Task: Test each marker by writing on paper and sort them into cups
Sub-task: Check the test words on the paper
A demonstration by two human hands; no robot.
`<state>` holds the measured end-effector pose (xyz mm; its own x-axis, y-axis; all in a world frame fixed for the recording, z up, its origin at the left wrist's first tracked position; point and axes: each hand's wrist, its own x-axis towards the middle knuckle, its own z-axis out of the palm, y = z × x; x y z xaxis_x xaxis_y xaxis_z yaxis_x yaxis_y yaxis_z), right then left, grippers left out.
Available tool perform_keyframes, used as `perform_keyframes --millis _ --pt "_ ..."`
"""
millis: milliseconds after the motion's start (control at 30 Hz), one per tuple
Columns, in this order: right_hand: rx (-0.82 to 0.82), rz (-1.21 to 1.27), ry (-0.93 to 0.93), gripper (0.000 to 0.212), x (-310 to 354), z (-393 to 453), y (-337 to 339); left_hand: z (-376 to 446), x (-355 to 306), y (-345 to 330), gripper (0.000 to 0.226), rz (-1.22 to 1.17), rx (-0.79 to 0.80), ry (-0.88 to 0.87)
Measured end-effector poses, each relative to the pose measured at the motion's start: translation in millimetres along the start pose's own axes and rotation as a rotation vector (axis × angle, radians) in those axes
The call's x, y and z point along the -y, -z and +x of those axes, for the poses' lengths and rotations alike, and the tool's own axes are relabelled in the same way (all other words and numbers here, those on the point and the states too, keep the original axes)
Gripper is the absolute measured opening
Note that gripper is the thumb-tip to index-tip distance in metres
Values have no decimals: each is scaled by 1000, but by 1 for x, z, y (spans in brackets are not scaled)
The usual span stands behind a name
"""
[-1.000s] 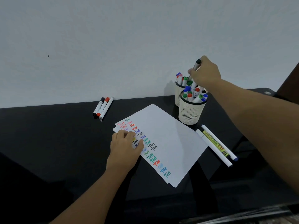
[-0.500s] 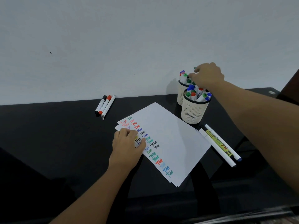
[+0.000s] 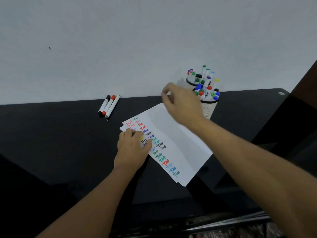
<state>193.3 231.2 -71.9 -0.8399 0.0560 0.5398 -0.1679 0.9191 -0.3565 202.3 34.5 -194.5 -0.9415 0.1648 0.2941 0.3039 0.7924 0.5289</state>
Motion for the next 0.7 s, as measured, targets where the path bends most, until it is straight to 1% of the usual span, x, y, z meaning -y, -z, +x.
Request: perform_keyframes --millis 67,133,167,233,300,400,567,667,700 --pt "188 22 -11 20 0 -19 -24 0 1 -1 45 -15 -7 3" --pt "363 33 -39 27 -6 -35 -46 -1 2 -2 44 -27 -17 3" --pt "414 40 -54 30 -10 -42 -54 -1 2 -2 44 -33 -23 4" --pt "466 54 -78 33 -17 -52 -67 -1 2 -2 41 -39 -39 -6" --pt "455 70 -86 33 -22 -63 -77 -1 3 -2 37 -37 -53 -21" --pt "382 106 -88 34 -25 -76 -84 0 4 -1 32 -51 -55 -21" --pt "361 105 -71 35 -25 -79 -83 5 3 11 24 -169 -73 69" --pt "371 111 -71 36 -27 -79 -83 24 9 24 18 -291 -84 159" --pt "370 112 -72 36 -27 -78 -83 33 13 28 17 -283 -106 170"
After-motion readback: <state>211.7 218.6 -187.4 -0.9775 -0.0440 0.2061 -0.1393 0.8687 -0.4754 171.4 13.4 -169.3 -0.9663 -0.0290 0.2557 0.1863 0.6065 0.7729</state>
